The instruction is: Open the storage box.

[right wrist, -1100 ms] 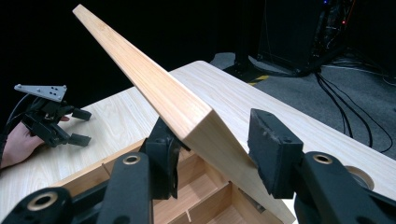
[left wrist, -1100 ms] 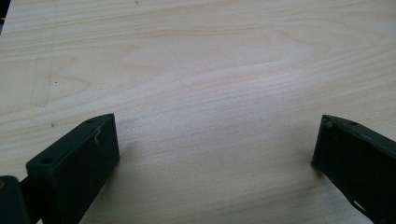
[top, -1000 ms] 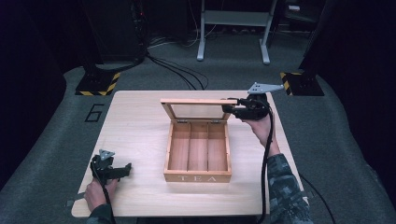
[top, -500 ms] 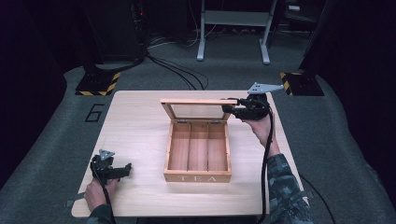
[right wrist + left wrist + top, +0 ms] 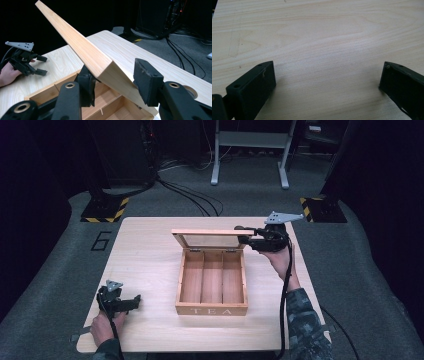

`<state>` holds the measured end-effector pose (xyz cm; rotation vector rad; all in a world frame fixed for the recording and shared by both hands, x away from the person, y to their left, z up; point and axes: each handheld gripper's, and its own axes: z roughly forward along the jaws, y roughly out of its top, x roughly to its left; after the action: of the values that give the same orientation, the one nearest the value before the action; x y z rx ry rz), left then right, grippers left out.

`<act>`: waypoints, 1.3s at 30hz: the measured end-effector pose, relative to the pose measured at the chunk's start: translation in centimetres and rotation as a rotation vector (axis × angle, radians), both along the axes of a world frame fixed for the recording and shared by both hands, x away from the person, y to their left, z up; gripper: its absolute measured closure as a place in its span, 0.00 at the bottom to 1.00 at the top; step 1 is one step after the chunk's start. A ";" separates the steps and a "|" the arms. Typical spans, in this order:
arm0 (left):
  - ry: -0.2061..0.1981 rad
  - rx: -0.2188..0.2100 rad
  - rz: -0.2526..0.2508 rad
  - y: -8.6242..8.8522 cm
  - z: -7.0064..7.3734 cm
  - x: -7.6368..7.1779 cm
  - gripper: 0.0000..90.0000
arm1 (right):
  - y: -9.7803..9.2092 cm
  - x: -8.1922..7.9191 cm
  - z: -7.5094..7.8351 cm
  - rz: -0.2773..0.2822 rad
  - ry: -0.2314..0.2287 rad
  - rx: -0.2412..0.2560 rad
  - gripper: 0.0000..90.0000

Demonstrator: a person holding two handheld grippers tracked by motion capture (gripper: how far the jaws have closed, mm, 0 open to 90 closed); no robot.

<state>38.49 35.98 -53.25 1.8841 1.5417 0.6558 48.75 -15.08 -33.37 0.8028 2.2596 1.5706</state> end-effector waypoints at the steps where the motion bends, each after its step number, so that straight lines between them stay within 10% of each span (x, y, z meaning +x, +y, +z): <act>1: 0.002 0.002 -0.002 0.0 0.0 0.0 0.00 | 0.0 -0.3 -0.1 -0.007 0.003 -0.002 0.58; 18: 0.002 0.002 -0.002 0.0 0.0 0.0 0.00 | 0.6 -3.6 -2.1 -0.059 0.041 -0.012 0.36; 39: 0.001 0.002 -0.002 0.0 0.0 0.0 0.00 | 0.5 -9.0 -10.1 -0.096 0.141 -0.048 0.16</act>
<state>38.48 35.99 -53.24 1.8876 1.5406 0.6556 39.76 -14.59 -43.47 1.0221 2.3075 1.4542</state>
